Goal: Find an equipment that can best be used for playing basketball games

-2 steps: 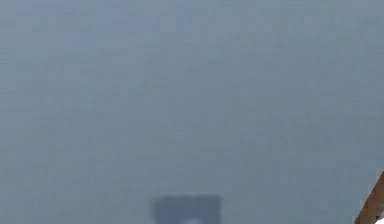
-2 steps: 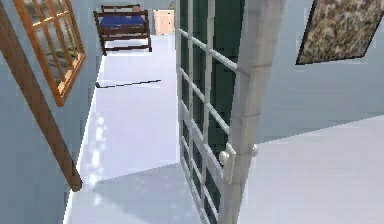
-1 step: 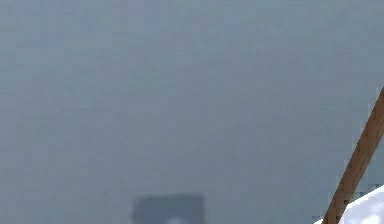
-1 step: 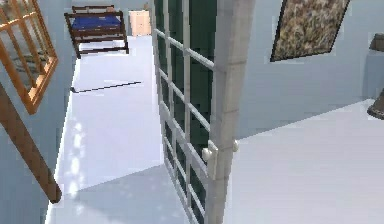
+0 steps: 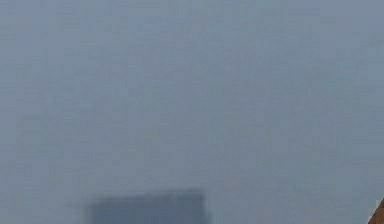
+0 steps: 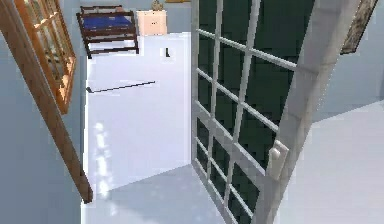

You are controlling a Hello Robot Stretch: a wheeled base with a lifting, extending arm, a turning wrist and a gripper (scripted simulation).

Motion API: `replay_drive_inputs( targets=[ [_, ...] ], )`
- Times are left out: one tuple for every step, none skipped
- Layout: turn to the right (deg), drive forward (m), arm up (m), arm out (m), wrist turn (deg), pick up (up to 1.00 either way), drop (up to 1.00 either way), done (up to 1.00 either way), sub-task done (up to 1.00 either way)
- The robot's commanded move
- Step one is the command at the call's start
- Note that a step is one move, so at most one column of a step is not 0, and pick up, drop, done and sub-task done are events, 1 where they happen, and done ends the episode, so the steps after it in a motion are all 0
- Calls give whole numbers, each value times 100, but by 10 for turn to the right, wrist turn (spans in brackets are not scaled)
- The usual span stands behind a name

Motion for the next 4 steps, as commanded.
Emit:
replay_drive_inputs(
  targets=[
    [120, 0, 0, 0, 0, 0, 0, 0, 0],
    [0, 5, 0, 0, 0, 0, 0, 0, 0],
    [450, 0, 0, 0, 0, 0, 0, 0, 0],
    [330, 0, 0, 0, 0, 0, 0, 0, 0]
  ],
)
